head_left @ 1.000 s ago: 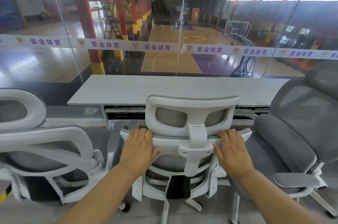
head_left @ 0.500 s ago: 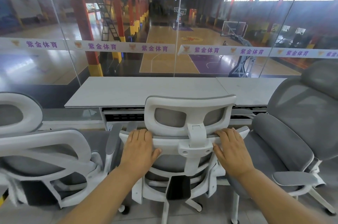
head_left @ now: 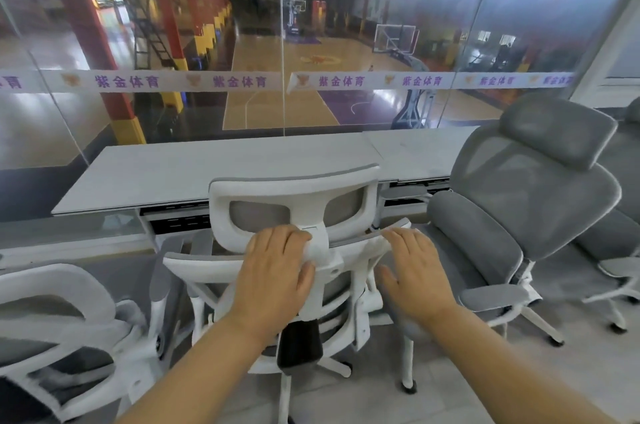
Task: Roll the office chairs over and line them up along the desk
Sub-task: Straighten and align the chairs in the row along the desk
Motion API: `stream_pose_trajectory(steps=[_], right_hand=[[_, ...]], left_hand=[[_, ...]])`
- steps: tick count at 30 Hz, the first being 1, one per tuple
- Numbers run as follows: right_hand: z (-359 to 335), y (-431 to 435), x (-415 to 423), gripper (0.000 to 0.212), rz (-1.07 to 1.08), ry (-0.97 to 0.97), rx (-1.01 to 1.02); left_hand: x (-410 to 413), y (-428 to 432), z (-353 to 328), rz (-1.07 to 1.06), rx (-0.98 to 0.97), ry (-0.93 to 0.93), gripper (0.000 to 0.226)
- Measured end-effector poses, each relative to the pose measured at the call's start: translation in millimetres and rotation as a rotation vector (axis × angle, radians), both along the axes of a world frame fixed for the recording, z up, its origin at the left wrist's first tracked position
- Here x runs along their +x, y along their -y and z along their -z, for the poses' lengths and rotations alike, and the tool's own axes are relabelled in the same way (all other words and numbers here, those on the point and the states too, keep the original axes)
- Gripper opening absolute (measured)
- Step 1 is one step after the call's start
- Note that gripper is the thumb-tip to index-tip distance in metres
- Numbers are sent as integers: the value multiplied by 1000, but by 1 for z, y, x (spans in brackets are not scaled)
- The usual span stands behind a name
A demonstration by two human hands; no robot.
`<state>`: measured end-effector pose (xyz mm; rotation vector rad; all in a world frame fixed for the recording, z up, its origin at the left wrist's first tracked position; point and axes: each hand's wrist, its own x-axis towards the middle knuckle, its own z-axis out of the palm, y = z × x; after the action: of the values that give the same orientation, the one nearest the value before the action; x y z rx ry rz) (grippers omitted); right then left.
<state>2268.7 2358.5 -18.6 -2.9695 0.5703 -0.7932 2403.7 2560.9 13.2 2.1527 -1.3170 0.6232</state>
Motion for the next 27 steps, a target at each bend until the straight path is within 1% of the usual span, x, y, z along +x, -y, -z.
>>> stream_pose_trajectory(steps=[5,9,16,20,24,27], right_hand=[[-8,43,-55,52,79,48,-51],[-9,91,-125,57,134,42,-44],[-22,200,-268,49,251,-4,-4],[-27,255,-340,50,317,-40,10],[-24,298,-389,57,351,-64,-9],[-19,331,-409,62,372,-50,-13]], left_hand=[[-42,57,-9,88,9,69,32],[-100,117,-10,124,23,63,29],[-218,248,1,221,86,44,34],[-279,311,10,271,117,4,38],[-318,363,20,311,146,-9,37],[-335,405,22,320,147,-5,32]])
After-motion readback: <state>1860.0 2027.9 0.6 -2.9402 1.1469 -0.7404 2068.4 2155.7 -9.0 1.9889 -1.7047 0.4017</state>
